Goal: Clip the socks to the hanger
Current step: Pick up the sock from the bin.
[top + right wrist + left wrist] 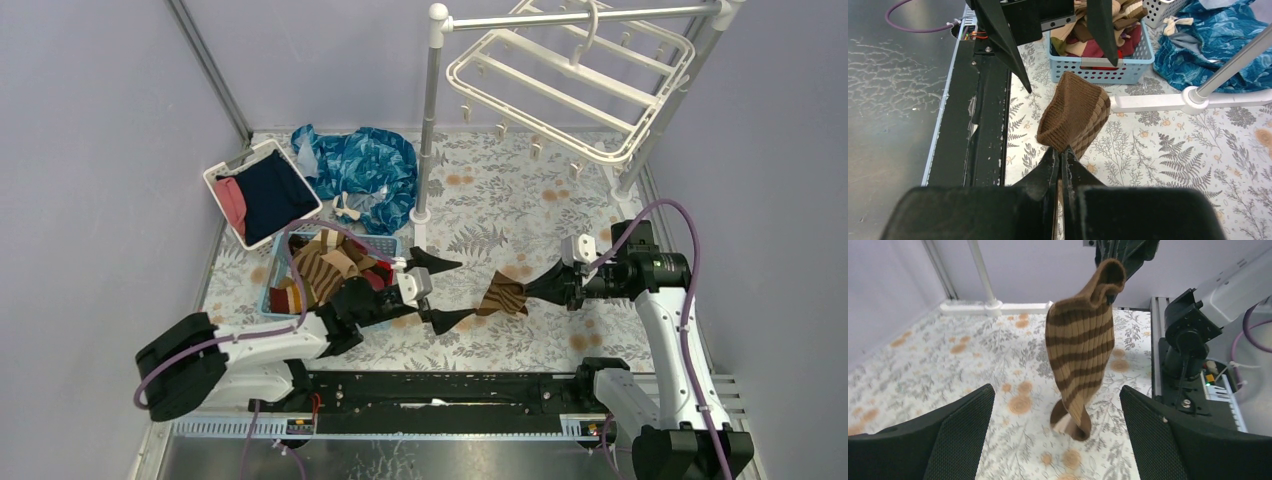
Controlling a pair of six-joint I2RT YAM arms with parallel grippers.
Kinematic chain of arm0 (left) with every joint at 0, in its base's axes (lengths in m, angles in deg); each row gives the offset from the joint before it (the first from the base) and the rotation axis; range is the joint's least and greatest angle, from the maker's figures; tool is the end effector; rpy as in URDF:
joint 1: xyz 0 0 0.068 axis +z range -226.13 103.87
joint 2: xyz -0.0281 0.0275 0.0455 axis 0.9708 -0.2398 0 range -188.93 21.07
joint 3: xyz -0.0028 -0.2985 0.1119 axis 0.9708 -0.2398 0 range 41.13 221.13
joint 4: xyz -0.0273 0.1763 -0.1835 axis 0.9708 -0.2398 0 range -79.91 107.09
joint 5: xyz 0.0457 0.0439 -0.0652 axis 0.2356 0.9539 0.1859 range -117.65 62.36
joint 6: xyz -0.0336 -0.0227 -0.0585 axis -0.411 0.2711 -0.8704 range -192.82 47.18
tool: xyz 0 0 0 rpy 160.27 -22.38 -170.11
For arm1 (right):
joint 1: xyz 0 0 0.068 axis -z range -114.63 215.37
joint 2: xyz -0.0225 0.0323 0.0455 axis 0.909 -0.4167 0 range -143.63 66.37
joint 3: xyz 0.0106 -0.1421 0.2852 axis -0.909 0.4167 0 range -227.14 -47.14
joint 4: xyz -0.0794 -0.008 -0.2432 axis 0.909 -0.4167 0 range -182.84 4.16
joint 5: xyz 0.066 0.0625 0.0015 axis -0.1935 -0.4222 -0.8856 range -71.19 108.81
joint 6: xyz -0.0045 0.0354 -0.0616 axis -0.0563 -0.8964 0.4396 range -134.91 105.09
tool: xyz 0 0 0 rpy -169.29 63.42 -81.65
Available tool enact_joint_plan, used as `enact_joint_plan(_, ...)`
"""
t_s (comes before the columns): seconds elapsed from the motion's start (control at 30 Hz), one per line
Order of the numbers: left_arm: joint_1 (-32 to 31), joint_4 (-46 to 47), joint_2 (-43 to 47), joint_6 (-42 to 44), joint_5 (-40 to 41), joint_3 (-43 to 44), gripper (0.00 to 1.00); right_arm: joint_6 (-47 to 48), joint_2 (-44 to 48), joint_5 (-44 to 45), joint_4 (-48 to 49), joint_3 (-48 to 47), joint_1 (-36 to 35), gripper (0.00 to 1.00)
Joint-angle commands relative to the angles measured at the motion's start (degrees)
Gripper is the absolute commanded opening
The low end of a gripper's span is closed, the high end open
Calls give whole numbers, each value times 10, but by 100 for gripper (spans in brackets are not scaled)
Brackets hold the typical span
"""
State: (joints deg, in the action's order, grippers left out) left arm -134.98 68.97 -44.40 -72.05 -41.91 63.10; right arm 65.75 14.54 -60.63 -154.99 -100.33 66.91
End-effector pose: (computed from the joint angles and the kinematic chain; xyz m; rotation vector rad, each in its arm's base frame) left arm 0.1091 -0.2085 0.2948 0.9300 1.1877 -1.0026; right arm 0.0988 0.0549 0.3454 -1.3778 1.2053 0.8980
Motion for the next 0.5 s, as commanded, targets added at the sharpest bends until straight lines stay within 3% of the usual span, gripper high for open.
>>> enact_joint_plan(0.0,-4,131,-54,99,-44,43,99,21,-8,-19,-17,6,-10,0)
enact_joint_plan(0.47,-3,232,-193,28,-118,95,67,27,-25,-13,-18,9,-30,1)
